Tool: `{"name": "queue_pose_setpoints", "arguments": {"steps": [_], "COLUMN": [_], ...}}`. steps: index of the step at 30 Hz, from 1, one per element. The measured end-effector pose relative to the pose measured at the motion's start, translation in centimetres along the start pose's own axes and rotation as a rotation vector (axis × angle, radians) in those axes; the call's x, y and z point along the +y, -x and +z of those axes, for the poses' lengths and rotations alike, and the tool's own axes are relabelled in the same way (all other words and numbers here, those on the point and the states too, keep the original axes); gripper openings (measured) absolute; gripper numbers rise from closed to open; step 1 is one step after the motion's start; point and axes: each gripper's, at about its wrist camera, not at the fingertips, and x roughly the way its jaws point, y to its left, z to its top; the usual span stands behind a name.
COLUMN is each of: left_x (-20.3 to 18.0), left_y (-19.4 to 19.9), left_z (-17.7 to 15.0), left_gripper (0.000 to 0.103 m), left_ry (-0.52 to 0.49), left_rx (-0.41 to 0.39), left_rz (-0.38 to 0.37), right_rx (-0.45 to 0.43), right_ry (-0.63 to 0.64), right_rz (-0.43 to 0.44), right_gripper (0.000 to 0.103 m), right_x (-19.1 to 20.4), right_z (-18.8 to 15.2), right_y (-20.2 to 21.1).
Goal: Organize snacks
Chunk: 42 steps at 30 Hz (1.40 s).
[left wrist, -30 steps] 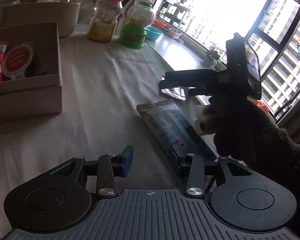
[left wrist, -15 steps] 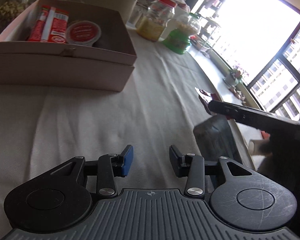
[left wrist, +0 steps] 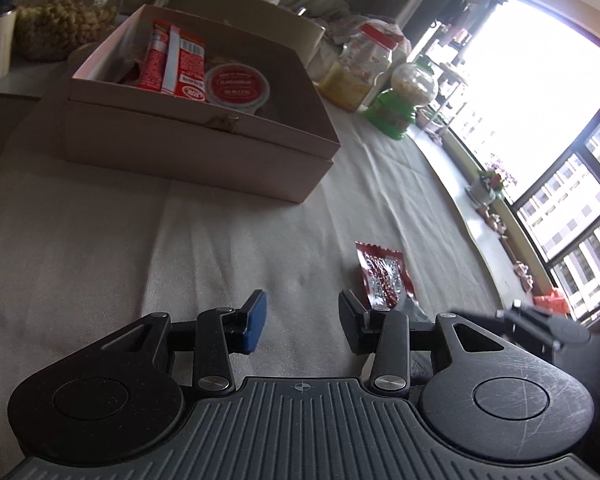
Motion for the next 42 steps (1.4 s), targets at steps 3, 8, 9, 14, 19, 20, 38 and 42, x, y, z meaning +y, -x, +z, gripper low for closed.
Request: {"name": "queue_pose_setpoints", "arguments": {"steps": [3,8,9,14,19,20,38,42], "left_x": [-0.4,-1.3,-1.4,-1.9,-3.7,-4.1,-8.5,-7.9], "left_y": [-0.1,-0.7,-0.8,-0.8,-2.0,-2.5,-9.8,-7.9], "left_z": [-0.4,-0.6,-0.6,-0.6,0.0,0.2,2.9,1.3], "left_gripper": [0.044,0.044,0.045,0.044,0.044,0.045,0.044,0.044], "left_ry": [-0.010,-0.036,-0.039,-0.066,-0.139,-0.153,-0.514,-0.547], "left_rx": [0.008,0.023,0.025,0.020,0.025,0.020,0.118,0.146], "left_rz": [-0.013,-0.028,-0.028,-0.030,-0.077,-0.075,-0.136,-0.166], "right_rx": [0.040,0.026,0.014,-0.054,-0.148,-0.172,-0.301,-0.300], "right_ry": [0.013,-0.001,0.000,-0.100,-0.330,-0.389,-0.674,-0.672], "right_rz": [0.021,-0.010,-0.035,-0.154,-0.263,-0.250,-0.166,-0.168], "right_gripper": [0.085,0.079,0.077,0.076,0.085,0.085,0.086,0.088], "right_x": [0.5,0.7,0.6,-2.6,-7.4,-8.3,-12.0,-12.0], "right_z": [-1.9,-3.1,-3.1,-2.9,-2.7,-2.8,-5.6,-5.6], "right_y": [0.3,1.5,1.8,3.0,3.3,3.1,1.7,1.8]}}
